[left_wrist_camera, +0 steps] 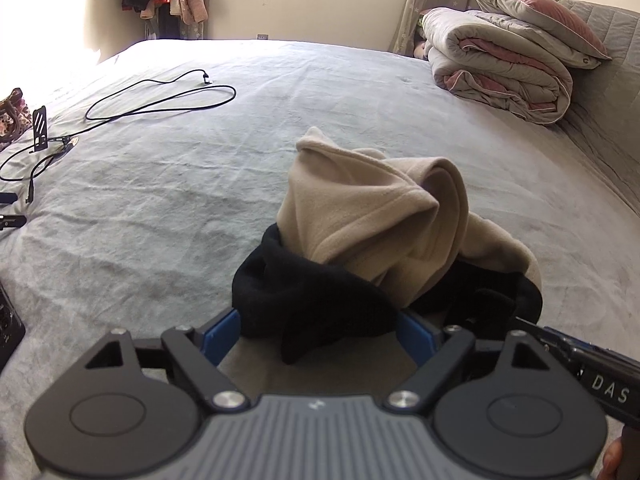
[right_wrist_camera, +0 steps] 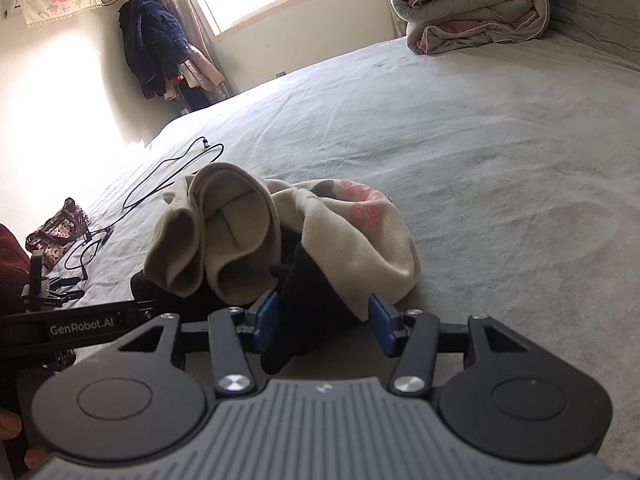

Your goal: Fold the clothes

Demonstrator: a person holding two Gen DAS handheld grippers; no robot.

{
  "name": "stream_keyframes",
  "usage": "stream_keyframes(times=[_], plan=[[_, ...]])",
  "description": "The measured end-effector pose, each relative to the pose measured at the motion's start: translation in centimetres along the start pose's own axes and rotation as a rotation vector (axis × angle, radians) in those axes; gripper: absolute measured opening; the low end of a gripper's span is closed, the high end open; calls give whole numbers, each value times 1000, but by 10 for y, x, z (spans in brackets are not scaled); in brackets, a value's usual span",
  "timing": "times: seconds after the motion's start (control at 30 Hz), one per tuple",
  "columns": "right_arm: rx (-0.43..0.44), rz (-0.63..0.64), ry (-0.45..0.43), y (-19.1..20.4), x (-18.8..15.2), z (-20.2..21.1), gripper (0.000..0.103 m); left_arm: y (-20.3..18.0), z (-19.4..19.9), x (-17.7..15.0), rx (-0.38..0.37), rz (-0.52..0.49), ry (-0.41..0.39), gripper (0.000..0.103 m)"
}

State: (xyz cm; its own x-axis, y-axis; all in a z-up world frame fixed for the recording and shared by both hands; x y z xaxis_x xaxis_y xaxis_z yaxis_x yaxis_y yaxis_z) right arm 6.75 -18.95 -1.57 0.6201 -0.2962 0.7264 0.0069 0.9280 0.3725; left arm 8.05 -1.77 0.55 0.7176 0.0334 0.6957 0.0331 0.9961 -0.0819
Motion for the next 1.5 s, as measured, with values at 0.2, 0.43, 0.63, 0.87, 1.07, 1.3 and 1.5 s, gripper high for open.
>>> stream_keyframes(times=[0.2, 0.43, 0.63, 0.87, 1.07, 1.3, 1.5], plan=[[15, -64, -4, -10, 7, 4, 61, -12, -1, 19, 32, -1, -16, 84], [28, -103, 0, -16, 11, 7, 65, -20, -7, 31, 63, 14, -14, 69], [37, -127, 7, -20, 13, 8, 66, -22, -12, 28, 84, 1, -3, 26], [54, -140, 12, -23, 14, 10, 66, -15, -2, 16, 33, -22, 1, 8], [84, -156, 25, -22, 13, 10, 66, -4, 18, 0, -15, -32, -11, 7], [129, -182, 31, -22, 13, 13, 66, 0, 41, -25, -53, -85, -17, 6], [162, -192, 34, -19, 14, 16, 66, 1, 58, -54, -76, -112, -2, 4]])
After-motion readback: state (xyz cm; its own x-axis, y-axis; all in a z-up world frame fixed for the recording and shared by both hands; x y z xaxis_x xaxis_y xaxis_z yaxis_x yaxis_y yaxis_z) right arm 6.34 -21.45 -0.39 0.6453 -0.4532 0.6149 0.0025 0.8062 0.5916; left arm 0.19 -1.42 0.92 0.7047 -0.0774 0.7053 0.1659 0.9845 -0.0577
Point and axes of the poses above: each gripper's, at about its wrist camera, not at the fingertips, and z roughly against the way its jaws point, y to its left, x to its top, the point moved 2 cm from there along -z, roughly the way its jaws point, and after that the axes turned 1 degree about z, right-handed, at the moved point
